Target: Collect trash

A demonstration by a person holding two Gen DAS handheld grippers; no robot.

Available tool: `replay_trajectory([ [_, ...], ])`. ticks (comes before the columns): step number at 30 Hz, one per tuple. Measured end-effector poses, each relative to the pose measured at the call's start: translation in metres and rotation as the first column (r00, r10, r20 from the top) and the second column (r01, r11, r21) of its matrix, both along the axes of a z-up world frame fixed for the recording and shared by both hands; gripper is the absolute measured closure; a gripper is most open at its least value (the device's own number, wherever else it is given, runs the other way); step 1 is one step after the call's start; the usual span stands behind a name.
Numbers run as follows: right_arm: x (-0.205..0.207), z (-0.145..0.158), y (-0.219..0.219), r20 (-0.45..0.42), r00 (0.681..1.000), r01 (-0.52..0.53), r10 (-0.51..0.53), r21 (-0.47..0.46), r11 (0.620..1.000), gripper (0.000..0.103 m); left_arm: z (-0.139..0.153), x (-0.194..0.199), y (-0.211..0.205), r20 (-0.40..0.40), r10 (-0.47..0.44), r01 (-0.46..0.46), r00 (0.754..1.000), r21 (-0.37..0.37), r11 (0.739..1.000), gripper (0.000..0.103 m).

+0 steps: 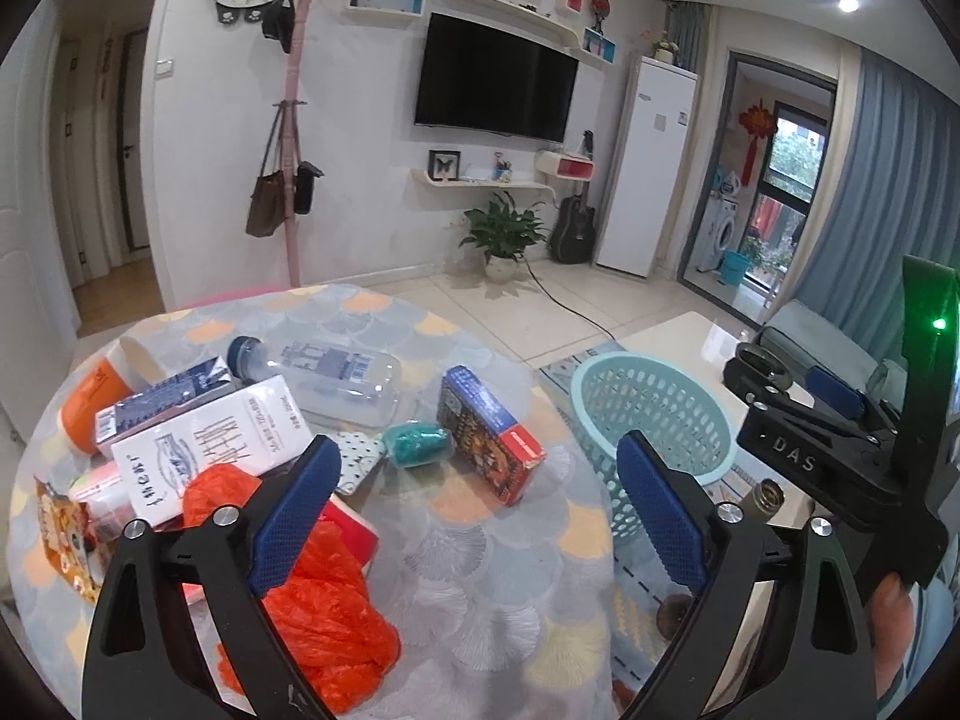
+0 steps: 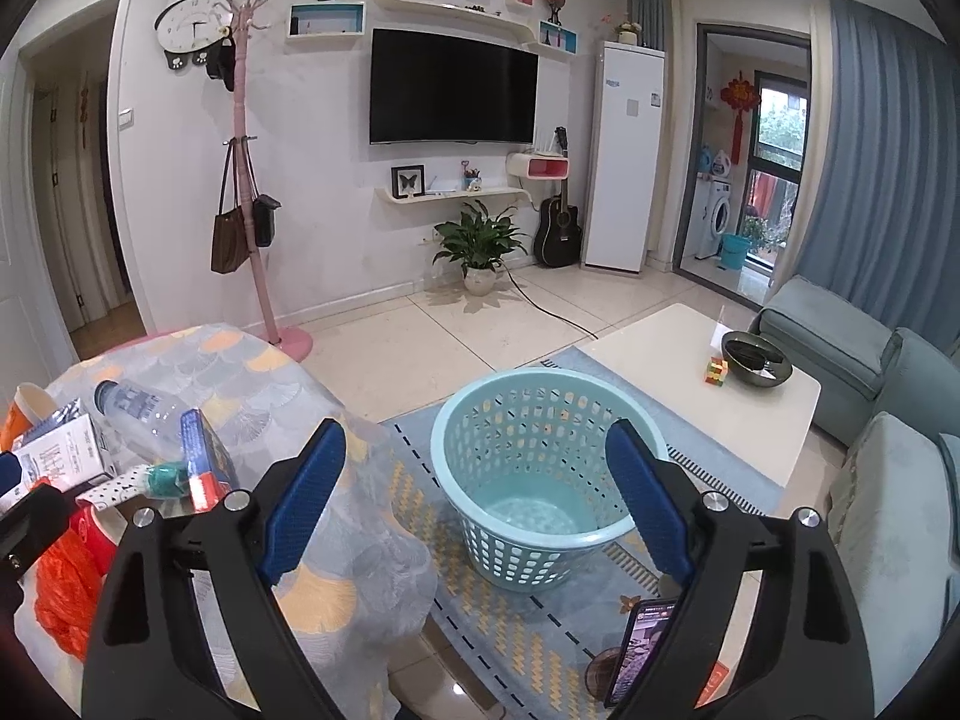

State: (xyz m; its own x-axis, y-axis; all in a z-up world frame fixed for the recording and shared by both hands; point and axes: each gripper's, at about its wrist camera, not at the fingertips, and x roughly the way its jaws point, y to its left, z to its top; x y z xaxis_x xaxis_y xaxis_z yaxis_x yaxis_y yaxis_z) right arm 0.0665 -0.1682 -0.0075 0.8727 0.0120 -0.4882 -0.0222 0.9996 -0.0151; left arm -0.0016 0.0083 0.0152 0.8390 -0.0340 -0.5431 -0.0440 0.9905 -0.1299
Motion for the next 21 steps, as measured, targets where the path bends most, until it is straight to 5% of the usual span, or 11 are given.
replay_trajectory([
  [21,-0.01,0.002,0.013,0.0,0.999,-0.039,0.039,0.004,0.999,0.019,0.001,-0.009,0.011,0.041,0.008,-0.007,0.999,-0.032,0.999,0.011],
])
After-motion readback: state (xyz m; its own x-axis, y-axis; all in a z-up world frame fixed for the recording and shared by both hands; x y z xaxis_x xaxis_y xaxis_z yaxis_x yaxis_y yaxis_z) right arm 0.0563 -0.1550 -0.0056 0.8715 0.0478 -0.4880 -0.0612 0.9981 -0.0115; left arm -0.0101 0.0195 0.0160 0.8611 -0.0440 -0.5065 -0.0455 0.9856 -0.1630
